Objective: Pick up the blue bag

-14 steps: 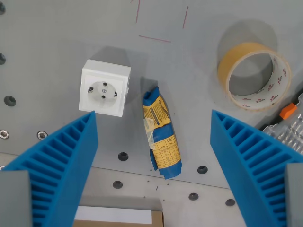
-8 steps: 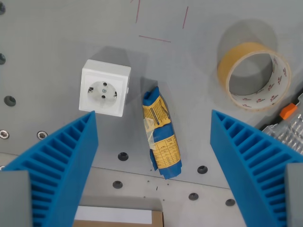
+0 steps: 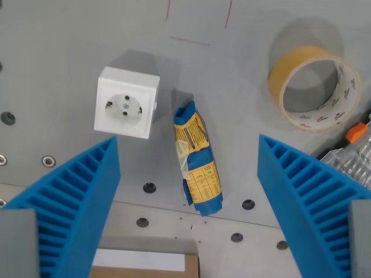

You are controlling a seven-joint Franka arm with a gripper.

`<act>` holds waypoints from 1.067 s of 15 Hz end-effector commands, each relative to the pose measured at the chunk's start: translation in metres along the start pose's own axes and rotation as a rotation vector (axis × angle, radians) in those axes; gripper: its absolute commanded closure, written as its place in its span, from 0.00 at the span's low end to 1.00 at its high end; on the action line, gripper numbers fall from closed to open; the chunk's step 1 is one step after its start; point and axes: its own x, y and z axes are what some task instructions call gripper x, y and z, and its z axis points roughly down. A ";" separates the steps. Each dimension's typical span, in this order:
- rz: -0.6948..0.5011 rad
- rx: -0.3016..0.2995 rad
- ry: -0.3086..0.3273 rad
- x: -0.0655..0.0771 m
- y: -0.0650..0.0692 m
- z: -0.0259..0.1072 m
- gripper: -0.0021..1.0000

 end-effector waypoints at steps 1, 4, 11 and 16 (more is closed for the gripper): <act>-0.061 -0.014 0.079 -0.012 0.005 0.014 0.00; -0.090 -0.022 0.102 -0.020 0.007 0.026 0.00; -0.158 -0.044 0.135 -0.048 0.011 0.059 0.00; -0.204 -0.052 0.144 -0.068 0.015 0.086 0.00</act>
